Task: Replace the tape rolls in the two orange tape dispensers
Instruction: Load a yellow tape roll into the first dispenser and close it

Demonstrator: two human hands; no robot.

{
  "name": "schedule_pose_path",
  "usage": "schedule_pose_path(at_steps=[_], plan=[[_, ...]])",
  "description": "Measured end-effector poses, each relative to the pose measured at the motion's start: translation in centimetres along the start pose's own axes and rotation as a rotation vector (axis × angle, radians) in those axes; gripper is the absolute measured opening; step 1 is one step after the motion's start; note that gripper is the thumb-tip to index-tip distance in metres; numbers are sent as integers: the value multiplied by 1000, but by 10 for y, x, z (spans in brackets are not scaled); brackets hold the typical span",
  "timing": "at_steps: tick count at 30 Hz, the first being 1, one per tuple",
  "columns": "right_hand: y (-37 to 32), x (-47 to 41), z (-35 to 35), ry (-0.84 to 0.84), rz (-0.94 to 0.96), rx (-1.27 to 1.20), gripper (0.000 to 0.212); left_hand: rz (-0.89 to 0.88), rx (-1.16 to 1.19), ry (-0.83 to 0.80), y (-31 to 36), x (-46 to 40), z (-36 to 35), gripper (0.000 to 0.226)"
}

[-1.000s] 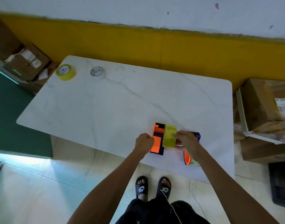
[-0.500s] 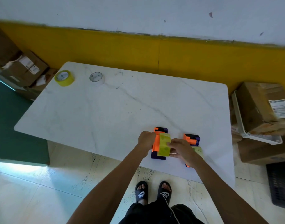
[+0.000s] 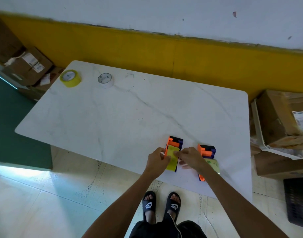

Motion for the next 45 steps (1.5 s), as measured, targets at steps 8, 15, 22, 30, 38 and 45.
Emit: schedule_pose_path(at_steps=[8,15,22,30,38,45], plan=[[-43,-21,6,58,298,556,10,-98,-40,37,-3,-1,0,31],[-54,-43,7,-88,286,689,25,-106,-37,76,-4,-10,3,28],[-54,-68,10,-134,278,750,25,-98,-81,75,0,-14,2,29],[-40,-79,12,-41,301,663,26,-50,-424,120,16,-11,-14,53],[-43,-82,1,92,311,785,48,-92,-674,94,17,-13,-16,52],[-38,-87,0,166,324,798,45,-67,-648,61,19,-14,-17,53]])
Point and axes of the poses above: each hand's wrist, its own x-axis away from the middle knuckle, its own z-axis out of the back of the hand, y = z × x, the point moved 4 cm from there along -x, towards the middle knuckle, and after that the axes turned 9 degrees about x, right-handed, at the moved point
